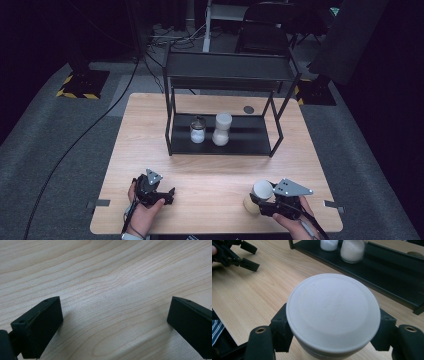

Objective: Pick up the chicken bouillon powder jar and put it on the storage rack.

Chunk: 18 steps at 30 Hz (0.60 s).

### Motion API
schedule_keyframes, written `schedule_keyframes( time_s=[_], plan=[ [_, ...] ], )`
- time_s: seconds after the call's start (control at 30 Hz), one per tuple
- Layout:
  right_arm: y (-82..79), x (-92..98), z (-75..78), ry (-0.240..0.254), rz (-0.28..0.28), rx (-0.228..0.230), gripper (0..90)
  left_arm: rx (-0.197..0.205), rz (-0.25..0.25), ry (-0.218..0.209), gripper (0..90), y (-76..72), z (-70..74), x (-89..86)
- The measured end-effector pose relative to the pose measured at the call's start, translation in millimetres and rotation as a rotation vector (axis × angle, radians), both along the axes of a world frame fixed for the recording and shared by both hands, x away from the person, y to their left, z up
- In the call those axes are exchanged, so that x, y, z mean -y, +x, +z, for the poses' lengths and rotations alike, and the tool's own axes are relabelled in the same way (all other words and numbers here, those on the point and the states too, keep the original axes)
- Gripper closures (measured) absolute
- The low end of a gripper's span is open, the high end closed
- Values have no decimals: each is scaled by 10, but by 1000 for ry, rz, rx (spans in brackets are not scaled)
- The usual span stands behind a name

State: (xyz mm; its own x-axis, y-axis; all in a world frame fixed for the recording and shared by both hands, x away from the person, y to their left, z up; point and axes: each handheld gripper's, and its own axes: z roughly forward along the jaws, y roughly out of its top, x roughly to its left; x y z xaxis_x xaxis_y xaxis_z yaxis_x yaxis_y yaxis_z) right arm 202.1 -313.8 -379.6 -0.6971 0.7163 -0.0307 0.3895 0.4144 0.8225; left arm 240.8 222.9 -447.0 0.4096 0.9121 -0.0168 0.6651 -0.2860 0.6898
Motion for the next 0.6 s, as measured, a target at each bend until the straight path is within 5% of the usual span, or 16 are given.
schedule_keyframes(
  time_s=[0.2, 0.6],
  plan=[
    [57, 33, 31, 20, 2, -11, 341, 2, 0, 0, 3, -1, -2, 0],
    [222, 120, 315, 22, -14, 42, 341, 1, 4, 0, 3, -3, -2, 7]
  ],
)
